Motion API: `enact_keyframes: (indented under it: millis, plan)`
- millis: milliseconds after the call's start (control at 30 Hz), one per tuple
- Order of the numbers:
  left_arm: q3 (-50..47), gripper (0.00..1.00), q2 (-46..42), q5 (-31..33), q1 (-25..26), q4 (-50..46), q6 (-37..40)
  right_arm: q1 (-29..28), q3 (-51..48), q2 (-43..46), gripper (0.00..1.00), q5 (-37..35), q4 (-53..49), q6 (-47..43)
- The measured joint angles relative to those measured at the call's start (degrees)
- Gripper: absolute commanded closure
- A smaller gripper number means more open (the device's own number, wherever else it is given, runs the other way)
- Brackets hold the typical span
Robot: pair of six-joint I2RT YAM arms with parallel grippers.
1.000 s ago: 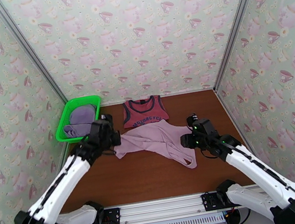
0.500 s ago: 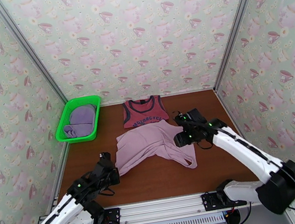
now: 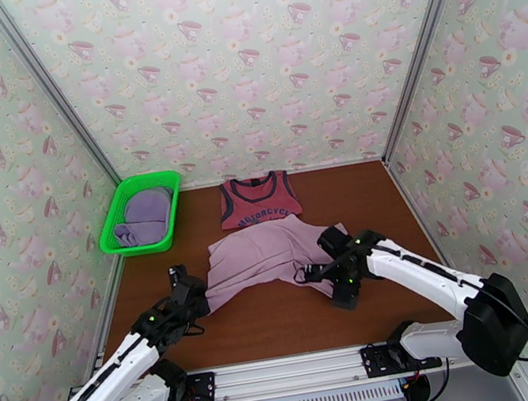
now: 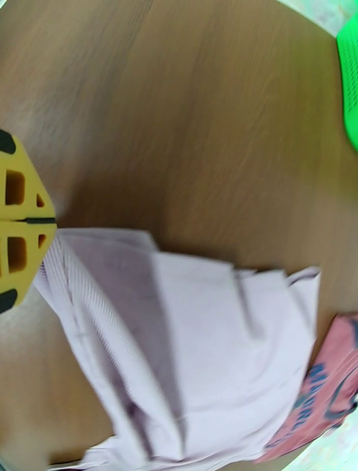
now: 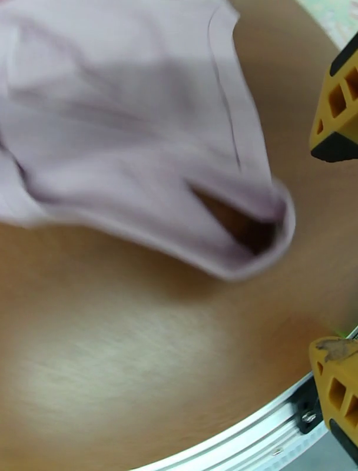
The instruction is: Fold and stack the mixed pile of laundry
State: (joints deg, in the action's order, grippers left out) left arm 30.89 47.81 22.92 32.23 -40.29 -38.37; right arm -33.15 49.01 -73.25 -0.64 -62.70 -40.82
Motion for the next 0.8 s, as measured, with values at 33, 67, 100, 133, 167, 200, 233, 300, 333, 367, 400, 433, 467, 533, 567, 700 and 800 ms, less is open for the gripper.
enact_keyframes:
  millis: [33, 67, 100, 133, 167, 200, 233, 300, 333, 367, 400, 433, 467, 533, 567, 700, 800]
  plan:
    - [0.0, 1.0, 0.2, 0.2, -0.6, 0.5, 0.3, 0.0, -1.0, 0.0, 0.11, 0.0, 0.7, -0.3]
    - [0.0, 1.0, 0.4, 0.3, -1.0, 1.1, 0.5, 0.0, -1.7, -0.1, 0.1, 0.0, 1.5, -0.5]
    - [0.0, 1.0, 0.5, 0.3, -1.4, 1.6, 0.7, 0.0, -2.0, -0.4, 0.1, -0.1, 2.2, -0.5]
    - [0.0, 1.0, 0.8, 0.3, -1.7, 2.3, 0.9, 0.0, -2.2, -1.0, 0.1, -0.1, 3.2, -0.6]
    - [0.0, 1.0, 1.1, 0.3, -2.0, 2.9, 1.1, 0.0, -2.2, -1.9, 0.1, -0.2, 4.1, -0.6]
    - [0.0, 1.0, 1.4, 0.3, -2.2, 3.3, 1.1, 0.0, -2.2, -2.8, 0.1, -0.3, 5.0, -0.6]
    - [0.0, 1.0, 1.6, 0.3, -2.3, 3.8, 1.2, 0.0, -2.2, -4.0, 0.1, -0.4, 5.9, -0.6]
    - [-0.1, 1.0, 1.9, 0.3, -2.6, 4.5, 1.3, 0.0, -2.2, -7.0, 0.11, -0.4, 7.5, -0.6]
    - [-0.1, 1.0, 1.9, 0.3, -2.6, 4.8, 1.3, 0.0, -2.2, -8.8, 0.11, -0.4, 8.3, -0.6]
    - [-0.2, 1.0, 1.9, 0.3, -2.8, 5.1, 1.3, 0.0, -2.2, -9.9, 0.12, -0.4, 8.8, -0.5]
    - [-0.3, 1.0, 1.9, 0.3, -2.9, 5.3, 1.3, 0.0, -2.2, -11.3, 0.12, -0.4, 9.4, -0.5]
    - [-0.5, 1.0, 1.9, 0.3, -3.0, 5.5, 1.3, -0.2, -2.2, -12.4, 0.13, -0.4, 9.9, -0.5]
    - [-0.7, 1.0, 1.8, 0.3, -3.1, 5.6, 1.3, -0.3, -2.2, -13.2, 0.15, -0.4, 10.4, -0.5]
    - [-0.9, 1.0, 1.7, 0.3, -3.5, 5.6, 1.3, -0.7, -2.2, -14.4, 0.26, -0.5, 11.2, -0.2]
    - [-0.9, 1.0, 1.7, 0.3, -3.7, 5.6, 1.3, -0.7, -2.2, -14.6, 0.37, -0.7, 11.7, -0.3]
    - [-0.9, 1.0, 1.7, 0.3, -4.1, 6.0, 1.3, -0.9, -2.1, -15.0, 0.91, -2.3, 13.4, 0.1]
    - [-0.9, 1.0, 1.7, 0.3, -4.3, 6.3, 1.3, -0.8, -1.5, -14.1, 1.0, -4.5, 13.6, -0.3]
